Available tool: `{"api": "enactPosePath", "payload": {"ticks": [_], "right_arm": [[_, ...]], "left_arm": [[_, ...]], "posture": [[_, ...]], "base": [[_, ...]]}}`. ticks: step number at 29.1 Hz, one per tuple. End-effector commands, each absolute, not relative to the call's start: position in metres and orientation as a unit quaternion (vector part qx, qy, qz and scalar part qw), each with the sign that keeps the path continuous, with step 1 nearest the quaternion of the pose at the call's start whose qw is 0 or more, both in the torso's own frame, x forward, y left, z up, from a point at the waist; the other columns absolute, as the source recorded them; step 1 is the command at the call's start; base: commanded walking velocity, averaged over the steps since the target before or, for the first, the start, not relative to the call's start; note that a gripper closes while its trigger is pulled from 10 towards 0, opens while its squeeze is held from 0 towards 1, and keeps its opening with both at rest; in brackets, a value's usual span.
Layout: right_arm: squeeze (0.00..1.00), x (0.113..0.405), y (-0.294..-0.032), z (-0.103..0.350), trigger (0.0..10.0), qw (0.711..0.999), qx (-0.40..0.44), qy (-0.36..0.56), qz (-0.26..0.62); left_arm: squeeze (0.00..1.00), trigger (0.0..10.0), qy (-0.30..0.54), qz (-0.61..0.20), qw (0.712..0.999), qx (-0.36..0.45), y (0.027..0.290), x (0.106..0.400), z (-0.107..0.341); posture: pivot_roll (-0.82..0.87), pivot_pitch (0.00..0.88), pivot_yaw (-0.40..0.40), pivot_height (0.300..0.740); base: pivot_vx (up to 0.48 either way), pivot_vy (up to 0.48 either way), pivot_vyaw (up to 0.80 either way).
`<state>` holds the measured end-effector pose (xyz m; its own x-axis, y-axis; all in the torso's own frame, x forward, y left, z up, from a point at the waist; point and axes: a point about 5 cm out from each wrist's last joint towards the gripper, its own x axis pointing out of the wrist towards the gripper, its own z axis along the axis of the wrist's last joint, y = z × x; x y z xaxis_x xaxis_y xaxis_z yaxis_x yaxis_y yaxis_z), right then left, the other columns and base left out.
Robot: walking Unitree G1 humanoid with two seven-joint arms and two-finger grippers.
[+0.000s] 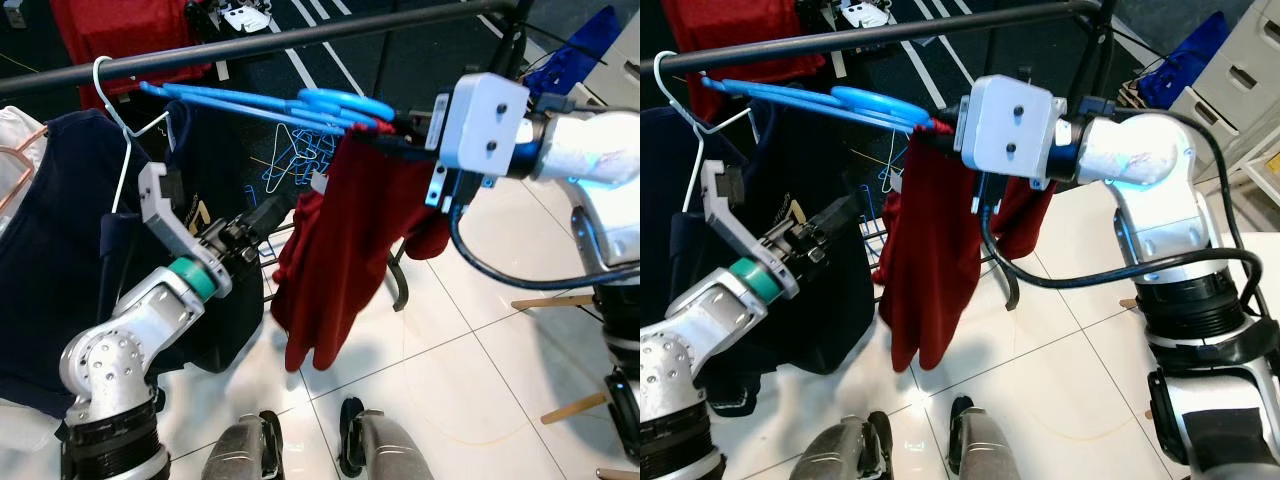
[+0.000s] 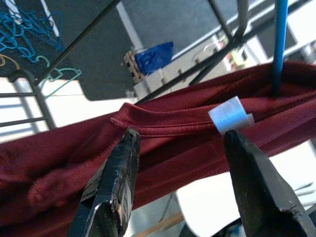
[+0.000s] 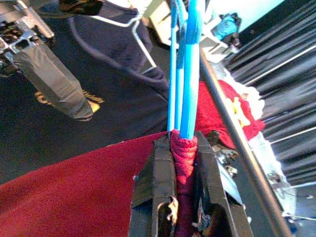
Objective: Hang hanger
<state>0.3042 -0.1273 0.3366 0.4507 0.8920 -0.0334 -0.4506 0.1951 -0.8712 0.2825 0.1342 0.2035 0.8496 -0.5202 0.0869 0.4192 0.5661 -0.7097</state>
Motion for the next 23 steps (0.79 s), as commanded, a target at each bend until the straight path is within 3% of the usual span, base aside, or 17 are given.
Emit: {"api": "enactPosePath", "payload": {"ticks": [1, 4, 9, 23], "right_arm": [[0.00, 0.302, -0.129, 0.345, 10.0, 0.730, -0.438, -0.274, 0.447], [0.00, 0.303, -0.133, 0.357, 10.0, 0.749, -0.404, -0.297, 0.432], [0.00, 0.292, -0.119, 0.358, 10.0, 0.734, -0.372, -0.307, 0.478], [0.00, 0.275, -0.115, 0.348, 10.0, 0.721, -0.347, -0.285, 0.528]], "left_arm": [[0.00, 10.0, 0.073, -0.257, 0.880, -0.393, 0.137, 0.283, 0.199], [0.00, 10.0, 0.071, -0.257, 0.866, -0.424, 0.131, 0.289, 0.201], [0.00, 10.0, 0.086, -0.252, 0.865, -0.425, 0.115, 0.301, 0.198], [0.00, 10.0, 0.055, -0.260, 0.830, -0.491, 0.121, 0.310, 0.212]], "posture": [[-0.17, 0.153, 0.067, 0.740], [-0.17, 0.150, 0.072, 0.740], [-0.18, 0.143, 0.071, 0.740], [-0.18, 0.135, 0.067, 0.740]], "base": [[0.000, 0.000, 0.00], [0.000, 0.000, 0.00], [0.000, 0.000, 0.00], [0.000, 0.000, 0.00]]}}
